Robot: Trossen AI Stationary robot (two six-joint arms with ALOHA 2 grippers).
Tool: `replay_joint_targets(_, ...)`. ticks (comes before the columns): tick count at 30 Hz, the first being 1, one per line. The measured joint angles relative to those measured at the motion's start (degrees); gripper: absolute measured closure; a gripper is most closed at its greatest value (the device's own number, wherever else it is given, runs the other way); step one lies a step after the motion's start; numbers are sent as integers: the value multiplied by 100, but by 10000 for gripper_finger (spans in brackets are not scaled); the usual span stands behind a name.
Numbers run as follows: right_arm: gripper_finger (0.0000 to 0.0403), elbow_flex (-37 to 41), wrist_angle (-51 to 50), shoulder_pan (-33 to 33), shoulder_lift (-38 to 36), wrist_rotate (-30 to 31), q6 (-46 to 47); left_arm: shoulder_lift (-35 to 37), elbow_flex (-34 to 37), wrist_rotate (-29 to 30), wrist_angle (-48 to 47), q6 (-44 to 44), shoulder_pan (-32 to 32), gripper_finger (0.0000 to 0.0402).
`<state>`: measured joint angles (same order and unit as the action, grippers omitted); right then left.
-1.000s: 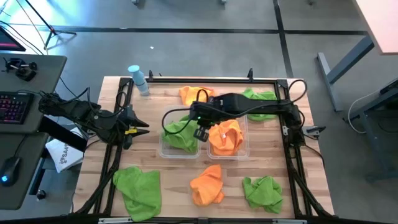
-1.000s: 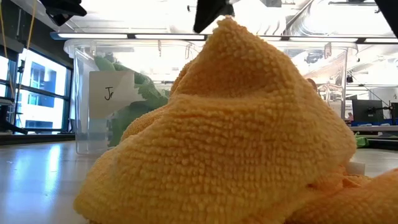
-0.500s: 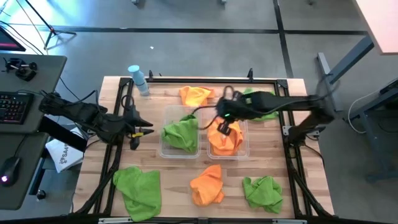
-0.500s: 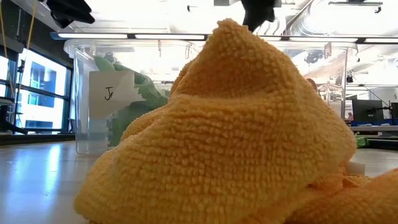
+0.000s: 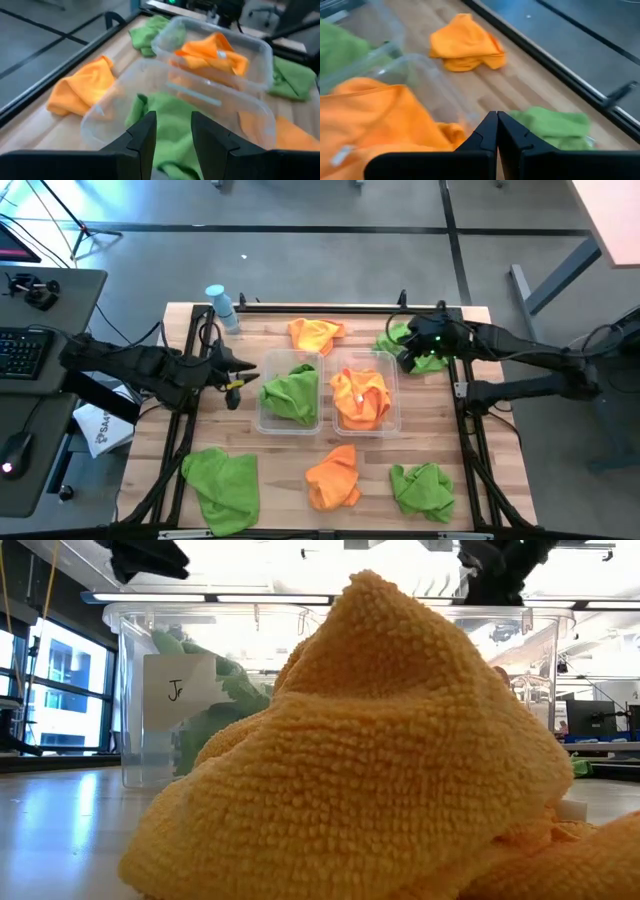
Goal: Sort microfiber towel by color & place in baskets
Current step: Put the orange towel into the right transparent bin
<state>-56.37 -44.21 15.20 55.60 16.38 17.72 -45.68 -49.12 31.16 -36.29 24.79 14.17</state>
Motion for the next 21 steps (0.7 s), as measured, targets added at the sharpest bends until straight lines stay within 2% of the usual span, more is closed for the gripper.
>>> replay_joint_targets(5, 403, 514, 207, 637, -290, -148, -477, -217, 0, -161, 368, 42, -609, 291)
replay_joint_targets(12, 403, 958, 745, 1616, -245, -1419, -1366, -778, -44, -887, 889, 50, -1623, 291)
replay_joint_targets(16, 403, 1231, 940, 2112, -245, -1611, -1432, -1275, -388, -1112, 922, 27, -2156, 291)
replay_joint_targets(21, 403, 1441, 1039, 2512, -245, -1856, -1489, -2164, -1142, -1322, 939, -283, -2953, 291)
